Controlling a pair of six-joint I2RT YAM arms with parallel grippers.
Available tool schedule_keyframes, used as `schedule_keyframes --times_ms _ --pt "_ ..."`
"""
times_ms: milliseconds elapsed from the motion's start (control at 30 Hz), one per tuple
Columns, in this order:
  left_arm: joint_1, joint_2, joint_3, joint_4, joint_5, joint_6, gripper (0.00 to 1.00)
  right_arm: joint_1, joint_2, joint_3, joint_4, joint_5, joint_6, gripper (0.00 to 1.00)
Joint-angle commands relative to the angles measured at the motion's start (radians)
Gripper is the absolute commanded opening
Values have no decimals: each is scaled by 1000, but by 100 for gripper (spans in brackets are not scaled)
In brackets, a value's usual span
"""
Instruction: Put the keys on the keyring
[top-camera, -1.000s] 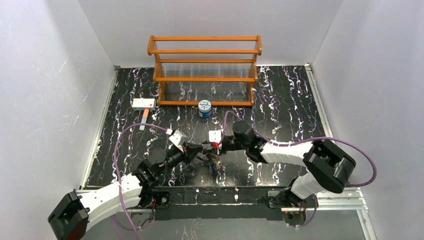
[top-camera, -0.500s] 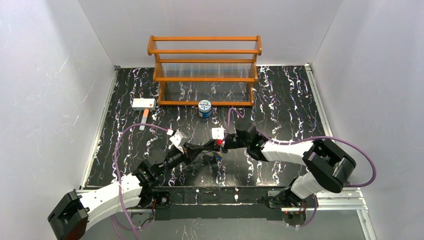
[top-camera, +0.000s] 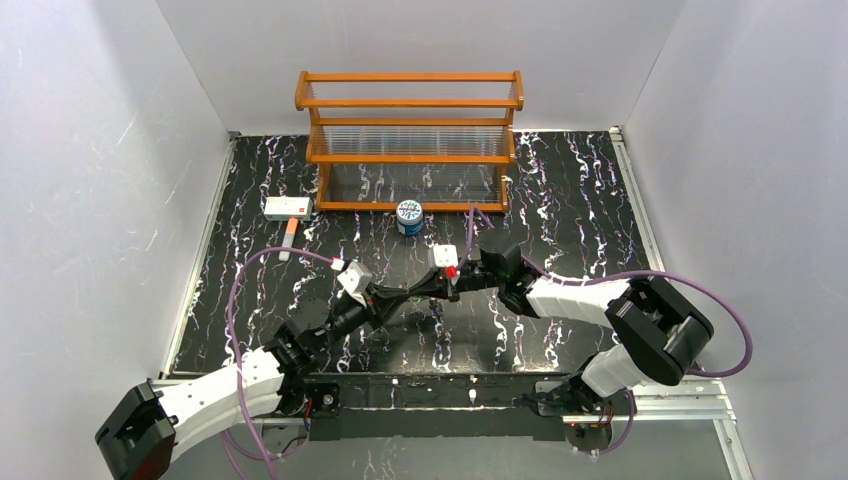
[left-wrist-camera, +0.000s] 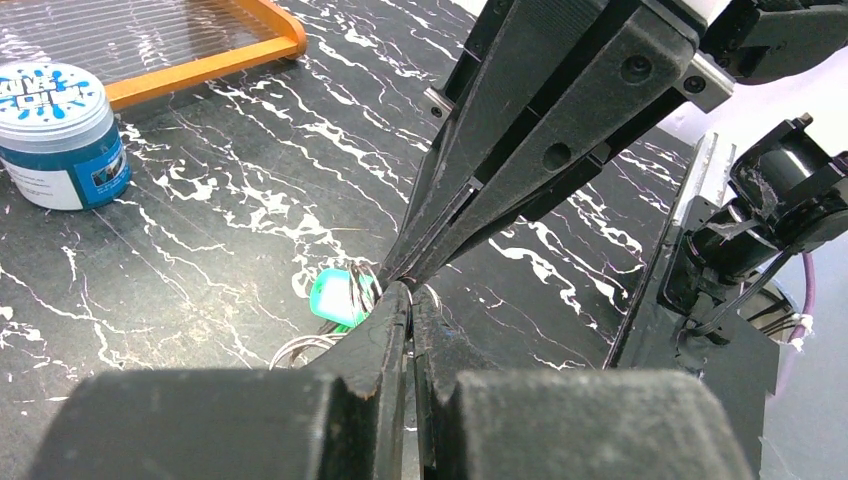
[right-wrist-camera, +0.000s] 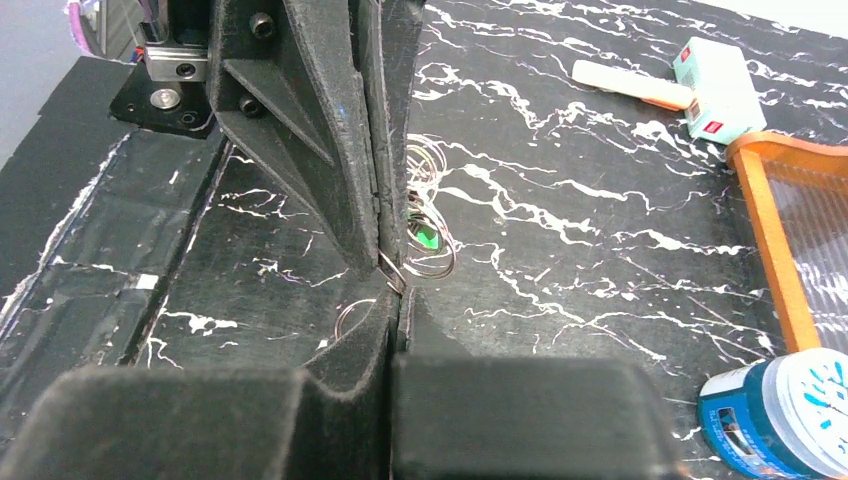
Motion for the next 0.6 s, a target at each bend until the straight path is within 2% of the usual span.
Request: schedule_keyframes --times_ms 0,67,133,367,567 --pt "3 0 7 13 -59 -5 0 -23 -19 33 -54 -24 -7 11" --pt "3 13 12 13 -75 -29 0 -34 -25 43 -82 -27 -3 26" --pt "3 32 18 14 -136 -54 0 -49 -31 42 -80 -37 20 33" --pt "7 177 63 13 -140 -71 0 -146 45 86 -79 -212 132 33" --pt "18 308 102 53 -93 -42 0 -171 68 89 -128 -172 114 32"
